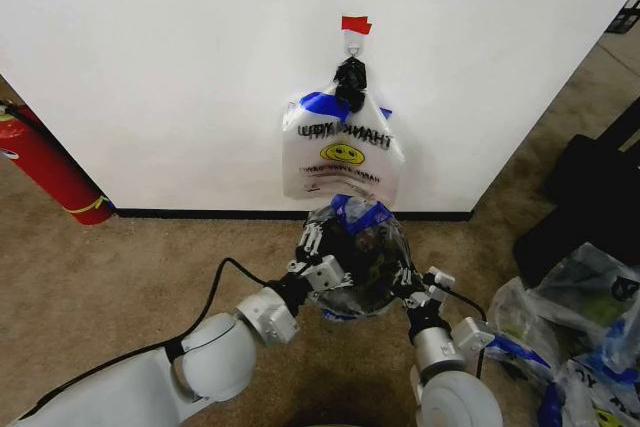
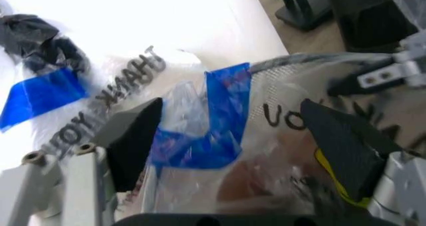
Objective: Pick up the garbage bag from the wall and place it over the trash bin.
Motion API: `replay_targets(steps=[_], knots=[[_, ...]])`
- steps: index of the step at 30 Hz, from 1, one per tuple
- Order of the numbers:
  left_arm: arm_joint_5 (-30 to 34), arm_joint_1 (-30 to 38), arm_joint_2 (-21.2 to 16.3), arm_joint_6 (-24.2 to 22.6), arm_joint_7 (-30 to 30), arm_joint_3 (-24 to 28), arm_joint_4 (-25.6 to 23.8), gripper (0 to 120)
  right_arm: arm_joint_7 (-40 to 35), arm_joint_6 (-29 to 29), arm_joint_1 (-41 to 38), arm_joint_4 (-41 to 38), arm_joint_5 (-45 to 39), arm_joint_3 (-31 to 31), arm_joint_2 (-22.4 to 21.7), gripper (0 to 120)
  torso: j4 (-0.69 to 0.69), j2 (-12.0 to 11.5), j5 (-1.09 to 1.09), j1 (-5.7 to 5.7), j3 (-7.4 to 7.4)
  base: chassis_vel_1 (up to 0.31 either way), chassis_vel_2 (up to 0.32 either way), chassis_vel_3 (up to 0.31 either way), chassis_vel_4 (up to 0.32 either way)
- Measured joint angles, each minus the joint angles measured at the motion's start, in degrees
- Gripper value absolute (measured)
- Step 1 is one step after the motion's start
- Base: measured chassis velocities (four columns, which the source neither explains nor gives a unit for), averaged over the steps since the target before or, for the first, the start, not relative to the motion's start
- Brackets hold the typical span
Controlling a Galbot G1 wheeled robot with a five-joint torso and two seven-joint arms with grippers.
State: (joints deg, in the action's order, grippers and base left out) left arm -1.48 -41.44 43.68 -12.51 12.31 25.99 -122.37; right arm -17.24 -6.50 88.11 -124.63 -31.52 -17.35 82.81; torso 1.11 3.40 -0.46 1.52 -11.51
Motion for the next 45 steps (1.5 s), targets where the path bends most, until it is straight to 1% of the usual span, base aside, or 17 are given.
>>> replay_targets(steps=[3, 4, 5, 8, 9, 10, 11, 12, 16, 18, 19, 22, 29, 34, 40, 43, 45], knots=[[1.11, 2.65, 1.27, -1.10, 0.82, 2.01, 1.51, 68, 0.01, 0.09, 0.15, -0.12, 0.02, -0.38, 0.06, 0, 0.00, 0.00, 0.01, 0.00, 0.00, 0.000, 0.000, 0.000, 0.000], [1.11, 2.65, 1.27, -1.10, 0.82, 2.01, 1.51, 68, 0.01, 0.09, 0.15, -0.12, 0.02, -0.38, 0.06, 0, 0.00, 0.00, 0.01, 0.00, 0.00, 0.000, 0.000, 0.000, 0.000], [1.35, 3.55, 1.81, -1.42, 1.26, 2.56, 2.25, 63, 0.01, 0.13, 0.20, -0.33, -0.02, -0.56, 0.07, 0, 0.01, 0.00, 0.00, 0.00, 0.00, 0.000, 0.000, 0.000, 0.000], [0.30, 4.16, 2.34, -1.94, 1.87, 2.88, 3.25, 53, 0.01, 0.15, 0.16, -0.55, -0.12, -0.62, 0.07, 0, 0.00, 0.00, 0.01, 0.00, 0.00, 0.000, 0.000, 0.000, 0.000], [-1.21, 4.30, 2.51, -2.91, 2.34, 2.97, 3.70, 46, 0.01, 0.14, 0.08, -0.58, -0.19, -0.61, 0.03, 0, 0.00, 0.00, 0.01, 0.00, 0.00, 0.000, 0.000, 0.000, 0.000], [-1.40, 4.31, 2.53, -3.11, 2.41, 2.98, 3.74, 45, 0.00, 0.14, 0.05, -0.58, -0.21, -0.62, 0.02, 0, -0.01, 0.00, 0.01, 0.00, 0.00, 0.000, 0.000, 0.000, 0.000], [-2.03, 4.32, 2.63, -4.06, 2.87, 3.05, 3.90, 38, -0.01, 0.14, -0.08, -0.58, -0.31, -0.63, -0.02, 0, -0.01, 0.00, 0.00, 0.00, 0.00, 0.000, 0.000, 0.000, 0.000], [-2.03, 4.32, 2.63, -4.06, 2.87, 3.05, 3.90, 38, -0.01, 0.14, -0.08, -0.58, -0.31, -0.63, -0.02, 0, -0.01, 0.00, 0.00, 0.00, 0.00, 0.000, 0.000, 0.000, 0.000], [-2.47, 4.72, 2.71, -4.98, 3.16, 3.11, 4.07, 23, -0.04, 0.12, -0.24, -0.49, -0.39, -0.56, 0.02, 0, -0.01, 0.00, 0.00, 0.00, 0.00, 0.000, 0.000, 0.000, 0.000], [-2.25, 4.93, 2.71, -5.14, 3.15, 3.18, 4.07, 12, -0.05, 0.09, -0.29, -0.47, -0.39, -0.48, 0.09, 0, -0.01, -0.01, 0.00, 0.00, 0.00, 0.000, 0.000, 0.000, 0.000], [-2.25, 4.93, 2.71, -5.14, 3.15, 3.18, 4.07, 12, -0.05, 0.09, -0.29, -0.47, -0.39, -0.48, 0.09, 0, -0.01, -0.01, 0.00, 0.00, 0.00, 0.000, 0.000, 0.000, 0.000], [-2.03, 5.06, 2.76, -5.09, 3.14, 3.24, 4.15, 1, -0.12, 0.06, -0.30, -0.47, -0.38, -0.46, 0.11, 0, -0.01, -0.01, 0.00, 0.00, 0.00, 0.000, 0.000, 0.000, 0.000], [-0.10, 5.11, 2.80, -4.37, 3.33, 3.18, 4.17, 0, -0.19, 0.01, -0.15, -0.49, -0.30, -0.45, 0.02, 0, 0.00, -0.01, 0.00, 0.00, 0.00, 0.000, 0.000, 0.000, 0.000], [2.09, 4.85, 2.31, -4.18, 4.47, 2.07, 2.40, 0, -0.26, -0.01, -0.16, -0.57, -0.30, -0.48, -0.02, 0, 0.00, -0.01, 0.00, 0.00, 0.00, 0.000, 0.000, 0.000, 0.000], [5.21, 2.40, -1.69, -4.66, 4.25, -0.05, -2.30, 0, -0.30, -0.01, -0.12, -0.58, -0.29, -0.53, -0.16, 0, -0.01, -0.01, 0.00, 0.00, 0.01, 0.000, 0.000, 0.000, 0.000], [6.05, 0.98, -2.40, -5.47, 4.01, -0.33, -3.48, 0, -0.30, -0.01, -0.06, -0.58, -0.29, -0.44, -0.20, 0, -0.01, -0.01, -0.01, 0.00, 0.01, 0.000, 0.000, 0.000, 0.000], [8.64, 0.13, -2.63, -6.67, 3.99, -0.31, -4.57, 0, -0.30, -0.02, -0.02, -0.58, -0.26, -0.37, -0.20, 0, -0.01, -0.01, 0.00, 0.00, 0.01, 0.000, 0.000, 0.000, 0.000]])
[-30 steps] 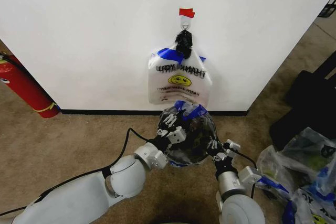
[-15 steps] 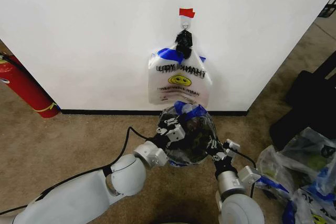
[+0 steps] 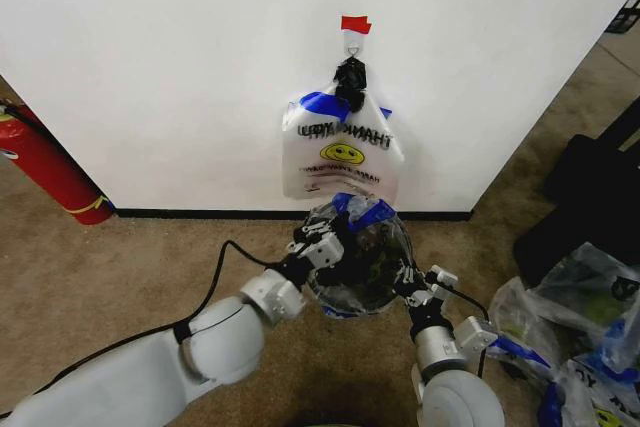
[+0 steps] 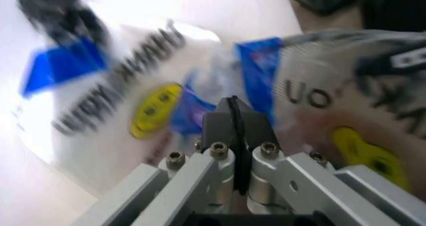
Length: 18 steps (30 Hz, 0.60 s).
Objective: Pick up the garbage bag from the wall and place it over the trash bin.
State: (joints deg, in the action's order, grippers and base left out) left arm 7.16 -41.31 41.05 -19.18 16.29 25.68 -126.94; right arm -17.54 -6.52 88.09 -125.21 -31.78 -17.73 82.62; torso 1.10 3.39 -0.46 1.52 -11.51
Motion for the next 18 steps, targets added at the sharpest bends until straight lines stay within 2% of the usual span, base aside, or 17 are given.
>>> replay_targets(steps=[1, 4, 8, 10, 15, 18], knots=[[3.67, -0.41, 0.14, -1.95, 0.51, 0.25, -1.05, 0, 0.00, -0.04, 0.02, 0.00, 0.04, 0.06, 0.02, 0, 0.00, 0.00, 0.00, 0.00, 0.00, 0.000, 0.000, 0.000, 0.000], [6.78, -0.45, 0.81, -3.79, 1.16, 0.62, -1.42, 4, 0.00, -0.17, 0.11, -0.11, 0.05, 0.12, 0.04, 0, 0.00, 0.00, 0.00, 0.00, 0.00, 0.000, 0.000, 0.000, 0.000], [8.02, 1.39, 2.07, -4.58, 1.82, 1.76, -0.07, 22, -0.01, -0.27, 0.32, -0.36, 0.07, -0.03, -0.16, 0, 0.01, 0.00, 0.01, 0.00, 0.00, 0.000, 0.000, 0.000, 0.000], [8.27, 1.82, 2.49, -4.61, 2.12, 2.00, 0.43, 26, -0.03, -0.28, 0.32, -0.36, 0.07, -0.09, -0.24, 0, 0.01, 0.00, 0.01, 0.00, 0.00, 0.000, 0.000, 0.000, 0.000], [12.72, 4.05, 4.86, -5.91, 4.67, 3.06, 2.37, 48, -0.11, -0.29, 0.13, -0.35, 0.06, -0.29, -0.37, 0, 0.01, 0.00, 0.01, 0.00, -0.01, 0.000, 0.000, 0.000, 0.000], [14.80, 4.69, 5.38, -6.37, 5.43, 3.50, 2.67, 54, -0.13, -0.29, 0.03, -0.23, 0.06, -0.29, -0.29, 0, 0.00, 0.00, 0.01, 0.00, -0.01, 0.000, 0.000, 0.000, 0.000]])
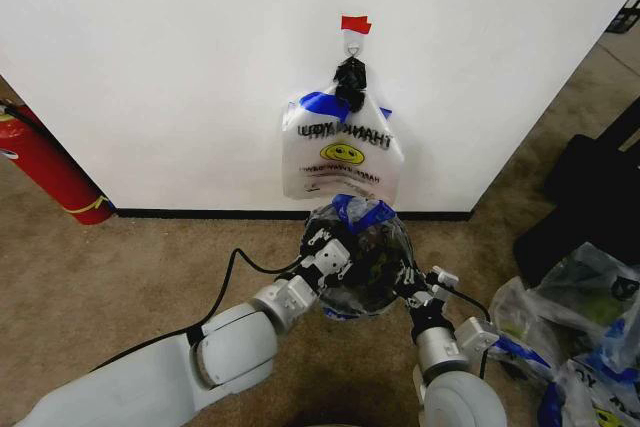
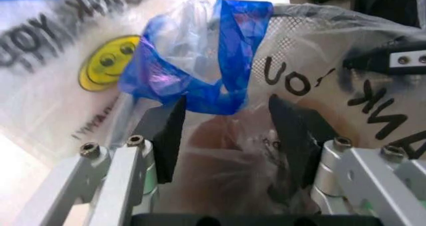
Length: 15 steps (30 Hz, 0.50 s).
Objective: Pick up the garbage bag from the wall and place it over the trash bin.
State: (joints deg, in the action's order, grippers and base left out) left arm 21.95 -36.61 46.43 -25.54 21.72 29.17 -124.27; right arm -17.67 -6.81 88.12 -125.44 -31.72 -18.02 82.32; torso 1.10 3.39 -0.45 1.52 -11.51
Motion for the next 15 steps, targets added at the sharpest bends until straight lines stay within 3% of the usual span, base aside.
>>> replay_targets(steps=[9, 15], knots=[[14.02, 1.67, 2.73, -1.57, 6.97, 1.27, -0.32, 19, -0.08, 0.00, -0.37, 0.84, 0.02, 0.06, 0.40, 0, 0.00, 0.00, 0.00, 0.00, 0.00, 0.000, 0.000, 0.000, 0.000], [17.72, 3.27, 3.74, -2.70, 9.56, 1.62, -0.39, 0, -0.10, 0.00, -0.71, 1.32, 0.05, 0.06, 0.45, 0, 0.00, 0.00, 0.00, 0.00, 0.00, 0.000, 0.000, 0.000, 0.000]])
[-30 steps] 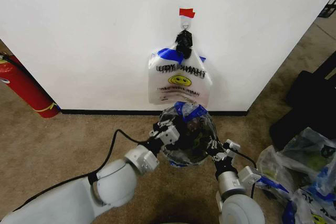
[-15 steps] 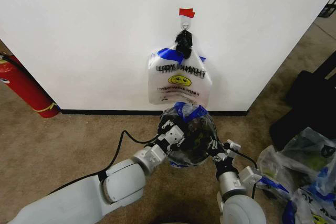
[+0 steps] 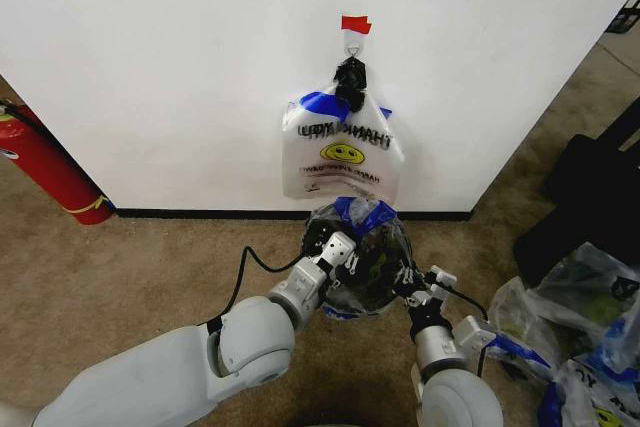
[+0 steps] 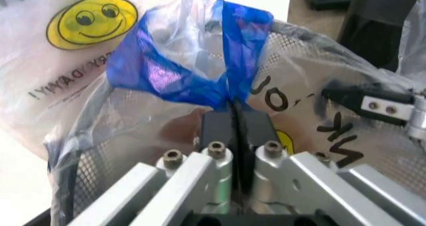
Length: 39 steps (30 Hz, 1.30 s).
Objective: Pick up the garbage bag from the wall and place it over the trash bin.
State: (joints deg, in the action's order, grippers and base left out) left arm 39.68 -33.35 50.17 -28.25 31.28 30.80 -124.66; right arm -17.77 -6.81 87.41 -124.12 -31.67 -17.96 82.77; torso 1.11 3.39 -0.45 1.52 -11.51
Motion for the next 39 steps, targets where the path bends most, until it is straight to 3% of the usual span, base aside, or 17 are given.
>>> replay_targets(steps=[6, 12, 16, 22, 29, 32, 39], knots=[[1.38, 0.43, 0.61, -0.31, 2.13, 0.01, 0.59, 0, 0.05, 0.03, 0.01, 0.26, 0.38, 0.10, 0.34, 0, 0.00, 0.00, -0.02, 0.00, 0.00, 0.000, 0.000, 0.000, 0.000], [2.46, 0.27, -1.84, 1.09, 0.93, -2.44, -3.72, 0, 0.49, 0.59, 0.34, 0.91, 1.14, -0.07, 0.13, 0, -0.02, 0.00, -0.01, 0.00, 0.00, 0.000, 0.000, 0.000, 0.000], [3.69, 3.17, -2.03, 1.33, 0.53, -2.76, -4.02, 0, 1.68, 1.49, 0.60, 1.41, 2.78, 0.29, 0.10, 0, -0.01, 0.00, 0.00, 0.00, 0.00, 0.000, 0.000, 0.000, 0.000], [4.90, 12.87, 0.53, 0.04, 0.45, -0.27, 3.67, 0, 4.48, 3.99, 2.08, 1.79, 9.04, 1.70, -0.36, 0, 0.01, 0.00, -0.01, 0.00, 0.00, 0.000, 0.000, 0.000, 0.000], [5.55, 21.52, 1.25, -1.63, -1.30, 4.07, 9.24, 0, 7.16, 7.84, 3.38, 2.41, 13.90, 1.77, -2.07, 0, 0.01, 0.00, 0.01, 0.00, 0.00, 0.000, 0.000, 0.000, 0.000], [5.68, 22.63, 1.03, -2.07, -1.98, 4.60, 10.06, 0, 8.02, 9.17, 3.60, 2.76, 14.72, 1.77, -2.54, 0, 0.01, 0.00, 0.00, 0.00, 0.00, 0.000, 0.000, 0.000, 0.000], [6.38, 24.93, -1.14, -2.26, -4.99, 6.65, 11.50, 0, 14.54, 18.16, 3.73, 6.39, 20.01, 0.53, -5.19, 0, -0.01, 0.00, -0.01, 0.00, 0.00, 0.000, 0.000, 0.000, 0.000]])
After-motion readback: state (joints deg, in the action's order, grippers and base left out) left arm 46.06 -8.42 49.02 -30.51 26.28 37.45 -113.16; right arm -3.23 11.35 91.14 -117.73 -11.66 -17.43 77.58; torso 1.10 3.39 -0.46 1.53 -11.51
